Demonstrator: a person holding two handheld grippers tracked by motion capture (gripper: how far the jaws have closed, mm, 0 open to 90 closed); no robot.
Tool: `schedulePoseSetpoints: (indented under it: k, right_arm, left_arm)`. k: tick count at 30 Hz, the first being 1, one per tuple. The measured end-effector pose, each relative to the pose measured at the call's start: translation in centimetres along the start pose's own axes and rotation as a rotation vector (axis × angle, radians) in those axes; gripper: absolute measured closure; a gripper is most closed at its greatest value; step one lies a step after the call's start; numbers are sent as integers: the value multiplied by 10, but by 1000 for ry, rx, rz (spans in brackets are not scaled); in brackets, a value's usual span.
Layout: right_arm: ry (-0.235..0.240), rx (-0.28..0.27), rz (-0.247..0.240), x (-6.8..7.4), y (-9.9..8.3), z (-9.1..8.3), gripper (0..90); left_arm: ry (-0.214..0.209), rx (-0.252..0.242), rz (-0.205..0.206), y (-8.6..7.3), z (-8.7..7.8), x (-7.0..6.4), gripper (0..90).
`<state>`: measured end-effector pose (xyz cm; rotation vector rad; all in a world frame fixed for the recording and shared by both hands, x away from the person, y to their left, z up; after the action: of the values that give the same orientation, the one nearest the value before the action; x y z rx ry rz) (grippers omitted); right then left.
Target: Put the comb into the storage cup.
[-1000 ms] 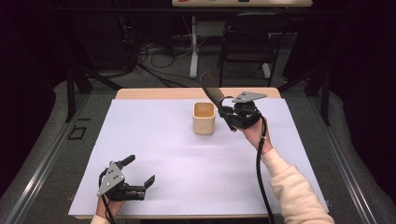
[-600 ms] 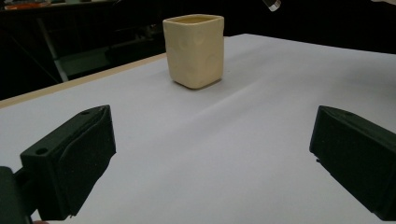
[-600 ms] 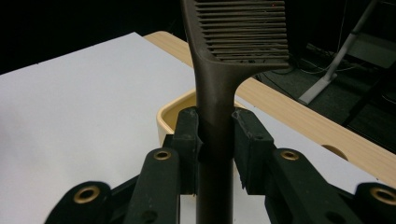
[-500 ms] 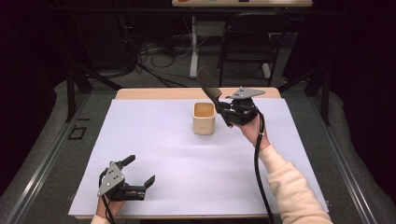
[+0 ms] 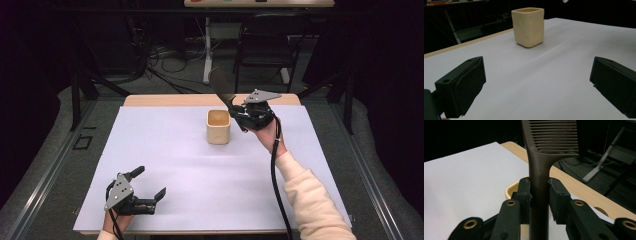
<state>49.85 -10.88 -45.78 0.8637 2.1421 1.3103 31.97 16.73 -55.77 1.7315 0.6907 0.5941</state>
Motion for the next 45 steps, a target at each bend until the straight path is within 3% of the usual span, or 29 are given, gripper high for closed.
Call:
schedulePoseSetpoints:
  k: [29, 45]
  right_arm:
    - [-5, -48, -12, 2, 14, 14, 725]
    - [-2, -87, -43, 7, 22, 20, 724]
  left_arm:
    - [2, 1, 1, 0, 0, 0, 3]
    - [3, 3, 2, 0, 0, 0, 3]
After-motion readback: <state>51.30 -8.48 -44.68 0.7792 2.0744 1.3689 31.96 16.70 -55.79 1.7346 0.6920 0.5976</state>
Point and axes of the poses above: each handheld gripper's, and its own axes: z roughly forward along the jaws, y roughly out of its top, x roughly to its left, the point moved 9 cm from there along z, roughly forward along the jaws, and after that the axes turned 1 degree about -y, right-handed, at the moved point
